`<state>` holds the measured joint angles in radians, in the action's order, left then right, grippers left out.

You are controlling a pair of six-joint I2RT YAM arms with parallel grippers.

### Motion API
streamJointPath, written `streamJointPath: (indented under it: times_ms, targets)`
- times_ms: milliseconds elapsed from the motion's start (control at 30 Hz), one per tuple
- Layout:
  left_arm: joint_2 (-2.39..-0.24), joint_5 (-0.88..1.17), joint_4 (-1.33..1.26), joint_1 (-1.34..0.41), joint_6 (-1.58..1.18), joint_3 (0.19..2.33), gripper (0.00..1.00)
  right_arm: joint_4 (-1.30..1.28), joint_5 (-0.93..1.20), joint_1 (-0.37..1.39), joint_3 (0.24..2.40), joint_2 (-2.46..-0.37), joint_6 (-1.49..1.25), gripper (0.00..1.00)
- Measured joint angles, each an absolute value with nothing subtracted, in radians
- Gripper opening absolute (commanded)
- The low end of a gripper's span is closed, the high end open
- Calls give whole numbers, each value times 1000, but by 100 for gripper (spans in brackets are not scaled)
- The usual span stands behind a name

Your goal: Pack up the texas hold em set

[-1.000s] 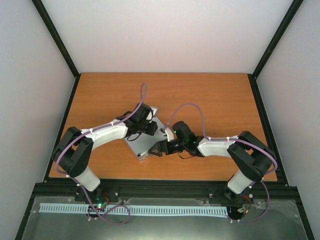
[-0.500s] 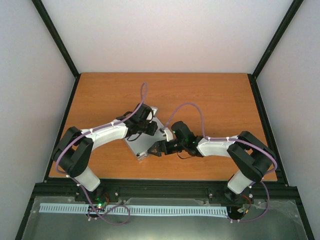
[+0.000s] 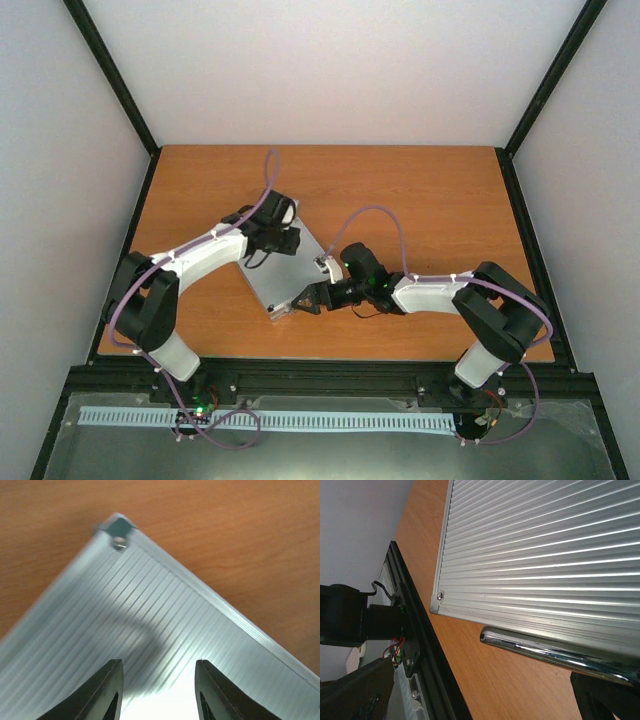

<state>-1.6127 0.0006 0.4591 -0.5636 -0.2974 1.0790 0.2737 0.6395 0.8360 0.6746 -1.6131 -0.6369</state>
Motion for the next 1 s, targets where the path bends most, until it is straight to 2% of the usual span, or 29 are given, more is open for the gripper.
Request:
streamJointPath:
  times_ms: [367,667,1000]
  targets:
    - [-1643,-3,466,-365,-307,1139,43,282,647,837,677,-1622,-637,98]
    - [-1783,-4,443,-332,-310,1271,42,275,651,837,685,-1623,-636,98]
    - [-1877,15,367,-267,-333,1199,37,266,661,839,695,-1627,-633,98]
